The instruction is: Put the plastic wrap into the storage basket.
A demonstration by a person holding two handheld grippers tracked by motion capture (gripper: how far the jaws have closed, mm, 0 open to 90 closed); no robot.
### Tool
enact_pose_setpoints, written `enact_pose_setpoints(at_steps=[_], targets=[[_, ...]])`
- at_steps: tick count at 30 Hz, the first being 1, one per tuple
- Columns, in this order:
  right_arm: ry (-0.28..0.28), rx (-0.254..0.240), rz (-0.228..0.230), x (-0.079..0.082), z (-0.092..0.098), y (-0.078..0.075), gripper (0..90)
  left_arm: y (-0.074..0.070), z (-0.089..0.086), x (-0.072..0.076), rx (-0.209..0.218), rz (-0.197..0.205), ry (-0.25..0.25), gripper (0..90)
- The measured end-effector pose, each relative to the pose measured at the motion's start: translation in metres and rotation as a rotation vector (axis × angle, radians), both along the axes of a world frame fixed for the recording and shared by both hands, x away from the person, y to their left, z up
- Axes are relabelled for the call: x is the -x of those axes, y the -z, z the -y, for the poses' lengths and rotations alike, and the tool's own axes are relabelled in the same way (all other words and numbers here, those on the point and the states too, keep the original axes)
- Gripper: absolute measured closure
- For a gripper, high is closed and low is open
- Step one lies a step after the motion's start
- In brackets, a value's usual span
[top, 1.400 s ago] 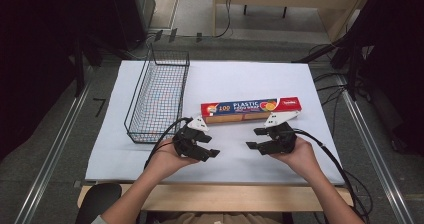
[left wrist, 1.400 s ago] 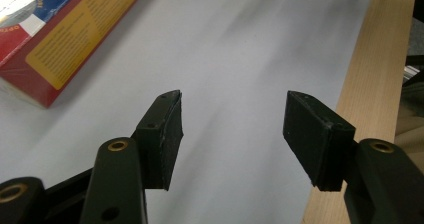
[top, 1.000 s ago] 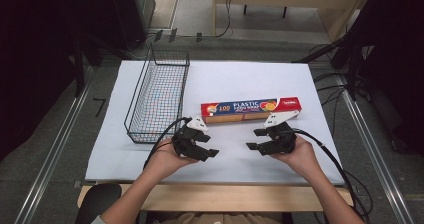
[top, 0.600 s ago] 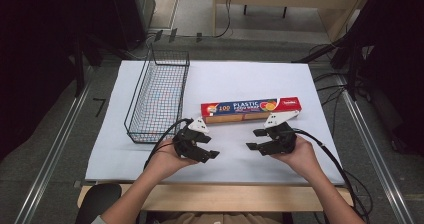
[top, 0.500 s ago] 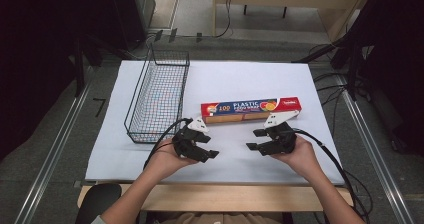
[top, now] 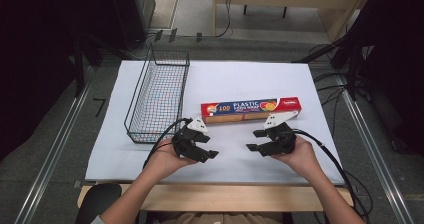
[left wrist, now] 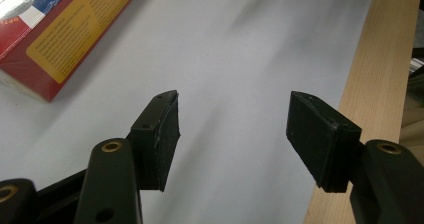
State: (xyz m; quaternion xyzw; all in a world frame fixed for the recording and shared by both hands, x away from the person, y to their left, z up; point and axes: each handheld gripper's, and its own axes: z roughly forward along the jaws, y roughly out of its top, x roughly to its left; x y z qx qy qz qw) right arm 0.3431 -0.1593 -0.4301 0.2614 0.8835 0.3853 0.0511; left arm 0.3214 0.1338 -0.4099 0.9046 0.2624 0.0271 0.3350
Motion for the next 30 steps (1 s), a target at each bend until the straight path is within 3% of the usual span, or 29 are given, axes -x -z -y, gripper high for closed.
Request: enact_pose_setpoints(at_steps=[22,30], targets=[[-0.018,0.012,0.007,0.0006,0.0001,0.0000,43.3,0.0005,0.0000,0.0004,-0.005,-0.012,0.008,37.2],[-0.045,0.019,0.012,-0.0009,0.0069,-0.0061,42.6,-0.0028,-0.0027,0.0005,-0.003,-0.005,-0.002,32.3]])
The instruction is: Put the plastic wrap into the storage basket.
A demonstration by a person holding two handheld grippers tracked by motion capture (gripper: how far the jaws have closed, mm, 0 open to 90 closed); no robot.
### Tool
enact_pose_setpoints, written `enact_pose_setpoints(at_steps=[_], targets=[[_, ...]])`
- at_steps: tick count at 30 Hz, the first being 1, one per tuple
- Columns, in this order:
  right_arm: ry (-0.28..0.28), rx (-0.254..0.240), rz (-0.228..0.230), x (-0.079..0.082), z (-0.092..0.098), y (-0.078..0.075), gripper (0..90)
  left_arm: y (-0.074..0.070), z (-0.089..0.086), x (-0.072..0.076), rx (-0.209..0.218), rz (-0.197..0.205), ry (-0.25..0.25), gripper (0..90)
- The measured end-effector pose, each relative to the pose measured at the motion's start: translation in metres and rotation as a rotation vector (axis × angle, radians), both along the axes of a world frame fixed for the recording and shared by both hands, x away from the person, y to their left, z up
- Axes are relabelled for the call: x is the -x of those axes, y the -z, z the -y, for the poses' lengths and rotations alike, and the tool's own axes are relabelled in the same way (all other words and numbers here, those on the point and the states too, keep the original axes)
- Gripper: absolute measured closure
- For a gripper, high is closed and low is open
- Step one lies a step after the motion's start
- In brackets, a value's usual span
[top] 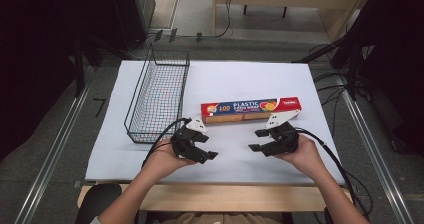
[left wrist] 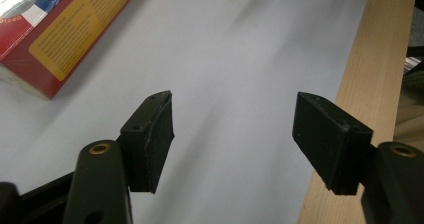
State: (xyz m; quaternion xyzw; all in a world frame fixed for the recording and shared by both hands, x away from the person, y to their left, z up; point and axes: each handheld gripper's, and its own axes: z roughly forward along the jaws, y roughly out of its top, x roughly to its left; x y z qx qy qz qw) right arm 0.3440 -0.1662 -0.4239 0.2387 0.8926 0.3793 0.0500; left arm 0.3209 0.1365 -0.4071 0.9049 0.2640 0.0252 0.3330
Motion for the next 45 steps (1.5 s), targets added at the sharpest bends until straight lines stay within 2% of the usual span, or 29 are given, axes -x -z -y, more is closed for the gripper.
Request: enact_pose_setpoints(at_steps=[7,10,12,14,16,17,20,22,26,27,33,40,41,45], targets=[[0.002,0.020,0.032,-0.007,0.009,-0.008,40.7,-0.002,0.000,0.002,0.005,0.008,-0.004,26.8],[0.002,0.027,0.032,-0.010,0.011,-0.009,40.8,-0.002,0.001,0.003,0.015,-0.009,-0.010,26.8],[-0.002,0.025,0.029,-0.016,0.013,-0.010,40.9,0.000,0.004,0.005,0.045,-0.016,-0.016,27.0],[0.000,0.017,0.021,-0.018,0.015,-0.011,41.0,0.001,0.007,0.007,0.055,-0.018,-0.022,27.1],[0.002,0.011,0.011,-0.023,0.018,-0.011,41.0,0.001,0.010,0.009,0.043,-0.010,-0.005,27.3],[0.003,0.023,0.013,-0.027,0.019,-0.012,41.0,0.002,0.013,0.011,0.027,-0.010,0.008,27.3],[-0.006,0.018,0.020,-0.031,0.020,-0.015,41.5,0.004,0.013,0.011,0.000,-0.013,0.017,27.4],[-0.019,0.004,0.013,-0.035,0.021,-0.016,42.4,0.004,0.013,0.011,0.000,-0.015,0.017,28.2],[-0.015,0.012,0.015,-0.041,0.021,-0.018,41.9,0.003,0.010,0.011,0.013,-0.023,0.003,28.9],[-0.010,0.013,0.002,-0.047,0.022,-0.019,41.4,0.003,0.008,0.010,0.016,-0.025,0.000,29.0],[-0.028,0.048,0.019,-0.057,0.020,-0.022,41.0,0.003,0.006,0.010,0.014,-0.025,-0.004,29.2],[-0.064,0.073,0.028,-0.081,0.019,-0.027,40.6,0.003,0.005,0.010,0.017,-0.027,-0.004,29.4],[-0.064,0.073,0.028,-0.081,0.019,-0.027,40.6,0.003,0.005,0.010,0.017,-0.027,-0.004,29.3],[-0.065,0.093,0.028,-0.098,0.019,-0.027,38.9,0.003,0.005,0.009,0.016,-0.028,-0.001,29.4]])
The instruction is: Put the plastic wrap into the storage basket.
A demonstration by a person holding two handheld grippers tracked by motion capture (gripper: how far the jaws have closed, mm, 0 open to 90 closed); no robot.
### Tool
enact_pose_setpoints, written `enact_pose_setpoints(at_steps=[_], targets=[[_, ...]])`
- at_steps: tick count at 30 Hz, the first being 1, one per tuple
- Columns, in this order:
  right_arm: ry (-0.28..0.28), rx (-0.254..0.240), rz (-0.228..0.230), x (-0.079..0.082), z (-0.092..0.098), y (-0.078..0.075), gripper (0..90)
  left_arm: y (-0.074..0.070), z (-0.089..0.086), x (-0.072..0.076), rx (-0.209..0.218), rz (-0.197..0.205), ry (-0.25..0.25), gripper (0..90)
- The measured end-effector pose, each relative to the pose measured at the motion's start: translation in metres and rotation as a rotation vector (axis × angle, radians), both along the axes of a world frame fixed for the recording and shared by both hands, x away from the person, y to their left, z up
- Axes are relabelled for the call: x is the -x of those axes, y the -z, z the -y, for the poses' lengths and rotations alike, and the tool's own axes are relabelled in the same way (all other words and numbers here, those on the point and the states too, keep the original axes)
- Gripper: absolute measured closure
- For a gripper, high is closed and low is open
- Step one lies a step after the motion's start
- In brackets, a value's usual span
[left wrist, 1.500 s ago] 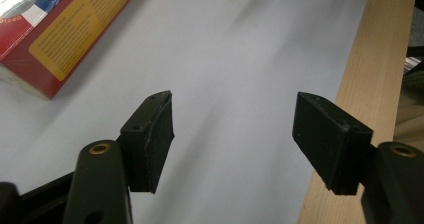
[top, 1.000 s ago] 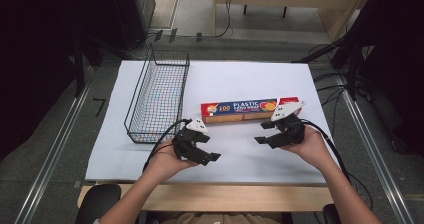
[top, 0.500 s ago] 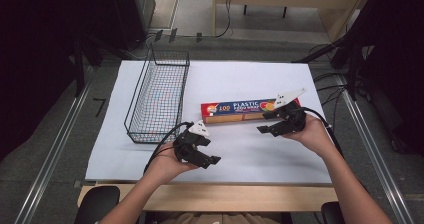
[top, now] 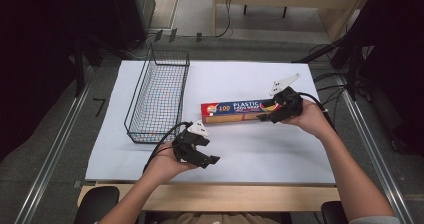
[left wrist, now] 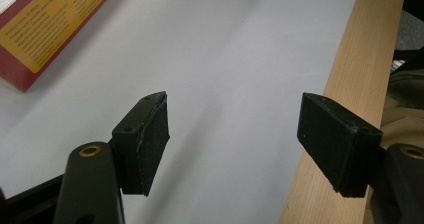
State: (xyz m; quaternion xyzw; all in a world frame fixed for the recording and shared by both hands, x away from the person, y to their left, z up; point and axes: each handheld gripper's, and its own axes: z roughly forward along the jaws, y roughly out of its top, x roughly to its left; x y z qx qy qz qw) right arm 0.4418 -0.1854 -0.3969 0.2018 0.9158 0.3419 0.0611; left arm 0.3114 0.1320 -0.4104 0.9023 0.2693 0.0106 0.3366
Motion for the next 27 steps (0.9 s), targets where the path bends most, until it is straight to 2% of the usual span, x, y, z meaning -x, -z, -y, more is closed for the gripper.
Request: enact_pose_setpoints(at_steps=[6,9,11,14,17,18,22,27], targets=[[-0.006,-0.023,0.012,-0.016,0.000,0.000,35.4,-0.001,-0.002,0.000,0.002,-0.001,-0.002,29.3],[-0.014,0.011,0.030,-0.024,-0.001,0.001,32.4,-0.001,-0.002,-0.001,0.004,-0.001,0.000,29.3],[-0.014,0.007,0.030,-0.025,-0.002,0.001,31.9,0.000,-0.002,-0.001,0.007,-0.001,0.000,29.3],[-0.016,-0.014,0.000,-0.035,-0.003,0.004,31.0,0.000,-0.002,0.000,0.003,-0.001,0.004,29.3],[-0.015,-0.008,-0.007,-0.038,-0.002,0.008,30.2,0.000,-0.001,-0.001,0.005,-0.002,0.006,29.2],[-0.019,0.003,-0.019,-0.042,-0.003,0.013,28.3,0.001,-0.001,-0.001,0.002,0.000,0.006,29.2],[-0.012,0.023,-0.020,-0.046,-0.007,0.021,24.2,0.001,-0.001,-0.001,0.001,-0.003,0.007,29.1],[-0.018,0.060,-0.073,-0.053,-0.011,0.035,17.7,0.001,-0.001,-0.001,-0.001,-0.004,0.012,29.1]])
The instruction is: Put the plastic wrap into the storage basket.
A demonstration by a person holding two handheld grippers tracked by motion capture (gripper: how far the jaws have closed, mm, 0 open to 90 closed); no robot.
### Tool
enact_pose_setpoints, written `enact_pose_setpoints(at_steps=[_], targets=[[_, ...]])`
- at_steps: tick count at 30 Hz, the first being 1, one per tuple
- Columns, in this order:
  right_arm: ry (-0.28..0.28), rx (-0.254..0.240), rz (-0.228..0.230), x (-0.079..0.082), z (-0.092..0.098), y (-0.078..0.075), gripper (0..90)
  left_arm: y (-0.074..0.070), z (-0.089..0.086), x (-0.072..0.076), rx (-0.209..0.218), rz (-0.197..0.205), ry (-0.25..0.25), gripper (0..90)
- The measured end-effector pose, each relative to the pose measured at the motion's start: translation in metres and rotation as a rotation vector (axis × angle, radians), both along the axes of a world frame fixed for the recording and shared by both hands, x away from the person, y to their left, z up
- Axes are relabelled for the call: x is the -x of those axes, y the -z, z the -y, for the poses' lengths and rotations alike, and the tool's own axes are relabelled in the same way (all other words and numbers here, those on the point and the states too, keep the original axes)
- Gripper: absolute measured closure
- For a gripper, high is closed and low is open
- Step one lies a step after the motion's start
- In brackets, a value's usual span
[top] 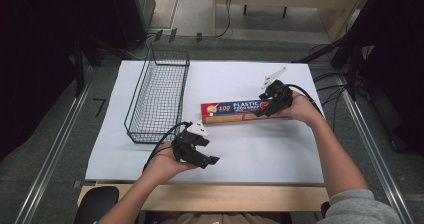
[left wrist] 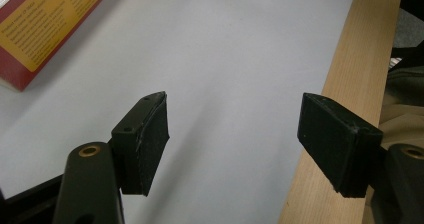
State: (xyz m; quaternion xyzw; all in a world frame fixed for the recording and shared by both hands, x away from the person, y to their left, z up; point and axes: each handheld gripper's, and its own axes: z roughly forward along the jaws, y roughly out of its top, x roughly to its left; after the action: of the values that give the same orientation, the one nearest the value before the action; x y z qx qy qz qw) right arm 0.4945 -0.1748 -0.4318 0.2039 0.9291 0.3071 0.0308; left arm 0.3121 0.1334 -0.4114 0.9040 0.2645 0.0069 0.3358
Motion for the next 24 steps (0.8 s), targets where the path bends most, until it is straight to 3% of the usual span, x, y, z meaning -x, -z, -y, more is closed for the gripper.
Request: enact_pose_setpoints(at_steps=[5,13,14,19,20,21,22,24], targets=[[-0.018,0.008,0.001,-0.002,-0.003,0.007,16.5,0.000,0.000,0.000,0.000,0.001,-0.003,29.1],[-0.063,0.029,0.048,-0.002,-0.007,0.017,17.1,0.001,0.000,0.000,-0.003,0.000,0.000,29.1],[-0.071,0.057,0.062,-0.002,-0.009,0.019,17.6,0.001,0.000,0.000,-0.003,0.001,0.003,29.2],[-0.080,0.066,0.066,-0.002,-0.009,0.019,18.7,0.001,0.001,0.000,-0.007,-0.002,0.004,29.2],[-0.086,0.085,0.067,-0.002,-0.011,0.020,18.8,0.001,0.001,0.000,-0.006,-0.003,0.001,29.2],[-0.102,0.167,0.085,-0.001,-0.018,0.022,20.6,0.001,0.001,0.000,-0.008,-0.001,0.005,29.2],[-0.120,0.197,0.103,0.000,-0.021,0.022,22.1,0.001,0.001,0.000,-0.008,-0.001,0.005,29.2],[-0.118,0.189,0.089,0.000,-0.020,0.021,24.8,0.000,0.000,0.000,-0.003,0.002,0.003,29.3]])
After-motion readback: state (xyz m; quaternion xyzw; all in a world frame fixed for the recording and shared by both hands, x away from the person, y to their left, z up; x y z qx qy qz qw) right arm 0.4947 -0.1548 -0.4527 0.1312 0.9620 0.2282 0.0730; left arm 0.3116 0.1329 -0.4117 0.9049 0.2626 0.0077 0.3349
